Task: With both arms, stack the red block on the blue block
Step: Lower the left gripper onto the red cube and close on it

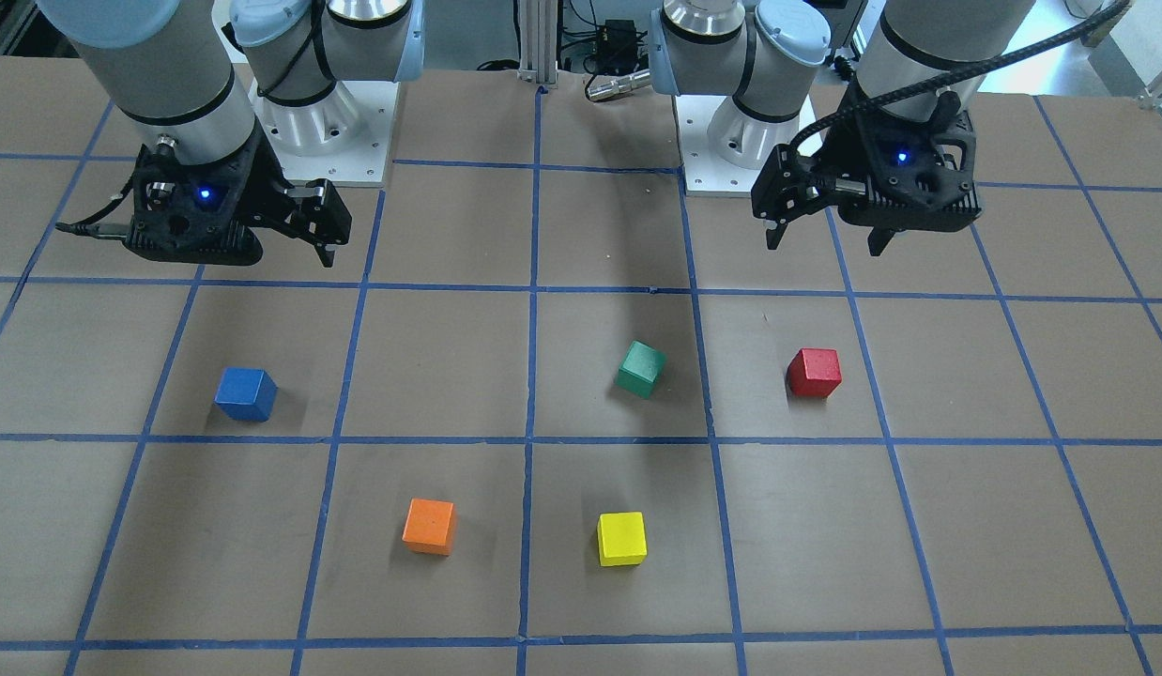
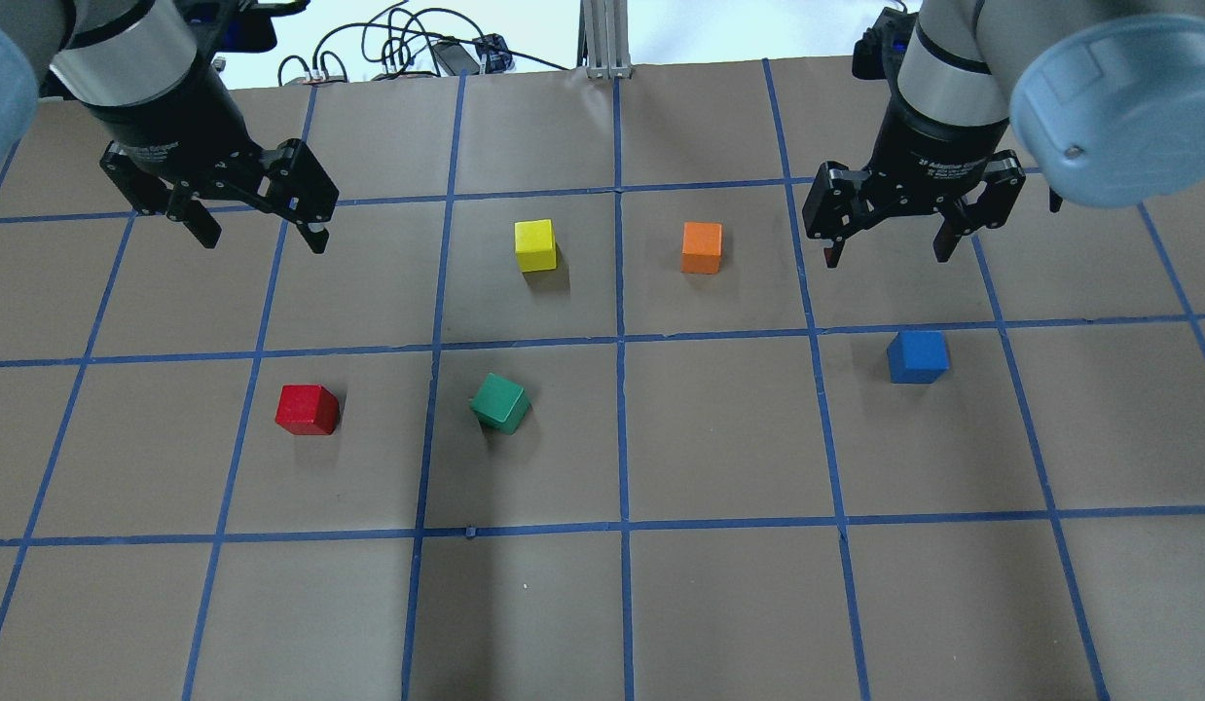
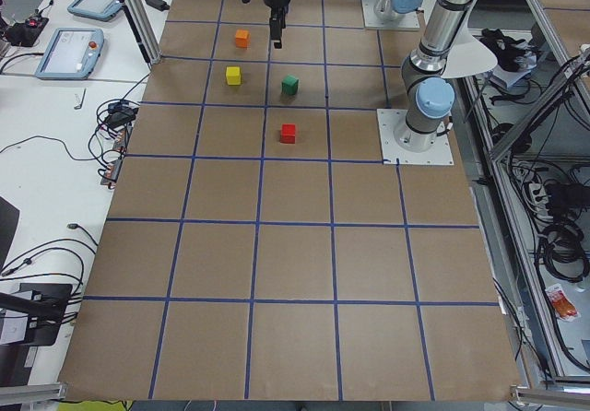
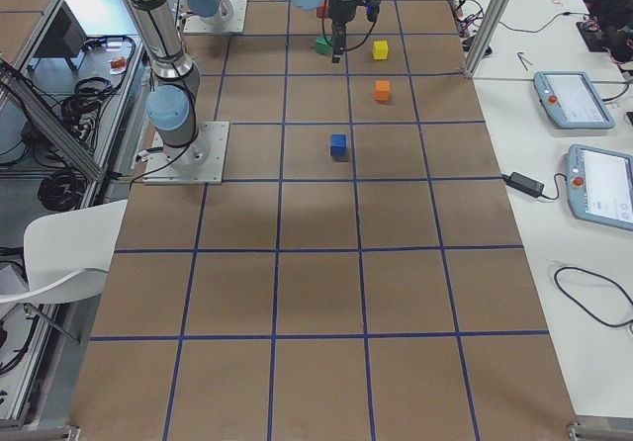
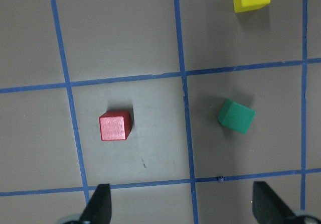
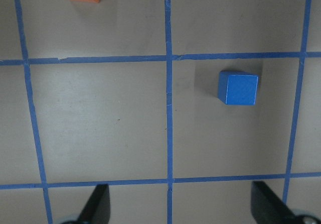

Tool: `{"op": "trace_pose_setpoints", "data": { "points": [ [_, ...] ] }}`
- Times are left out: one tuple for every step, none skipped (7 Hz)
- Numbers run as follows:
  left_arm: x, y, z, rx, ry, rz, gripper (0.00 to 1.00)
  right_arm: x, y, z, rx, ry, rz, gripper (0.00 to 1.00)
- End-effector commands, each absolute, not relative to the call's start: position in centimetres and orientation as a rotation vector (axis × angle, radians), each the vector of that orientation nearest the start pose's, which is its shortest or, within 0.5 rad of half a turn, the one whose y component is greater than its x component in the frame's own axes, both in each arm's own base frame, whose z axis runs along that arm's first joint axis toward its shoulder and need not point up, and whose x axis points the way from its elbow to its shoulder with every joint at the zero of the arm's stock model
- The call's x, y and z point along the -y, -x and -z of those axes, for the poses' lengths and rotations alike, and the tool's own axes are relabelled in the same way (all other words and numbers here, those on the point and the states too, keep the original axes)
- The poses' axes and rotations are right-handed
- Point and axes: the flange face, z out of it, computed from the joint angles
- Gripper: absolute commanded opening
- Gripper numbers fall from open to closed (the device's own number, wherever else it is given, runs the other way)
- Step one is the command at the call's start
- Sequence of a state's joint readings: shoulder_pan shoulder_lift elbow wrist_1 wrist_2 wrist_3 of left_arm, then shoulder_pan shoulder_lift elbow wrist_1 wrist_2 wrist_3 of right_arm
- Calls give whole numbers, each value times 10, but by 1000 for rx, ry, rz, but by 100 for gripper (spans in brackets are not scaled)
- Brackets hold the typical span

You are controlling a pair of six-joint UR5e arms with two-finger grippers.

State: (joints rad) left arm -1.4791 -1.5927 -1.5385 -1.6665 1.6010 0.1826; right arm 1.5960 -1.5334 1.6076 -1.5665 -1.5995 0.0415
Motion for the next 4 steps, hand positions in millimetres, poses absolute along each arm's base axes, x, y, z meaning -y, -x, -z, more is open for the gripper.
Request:
{"op": "trace_pose_setpoints", "data": {
  "points": [
    [495,18,-411,-3142,-55,-247,100,496,-143,-451,-3171,-25,-120,100],
    [493,-7,-361,-3146,-61,-236,100,495,-142,-451,-3171,-27,-120,100],
    [483,-16,-313,-3150,-32,-216,100,496,-142,-451,-3171,-27,-123,100],
    [473,-14,-273,-3140,-70,-189,100,496,-142,-450,-3172,-27,-127,100]
  ]
}}
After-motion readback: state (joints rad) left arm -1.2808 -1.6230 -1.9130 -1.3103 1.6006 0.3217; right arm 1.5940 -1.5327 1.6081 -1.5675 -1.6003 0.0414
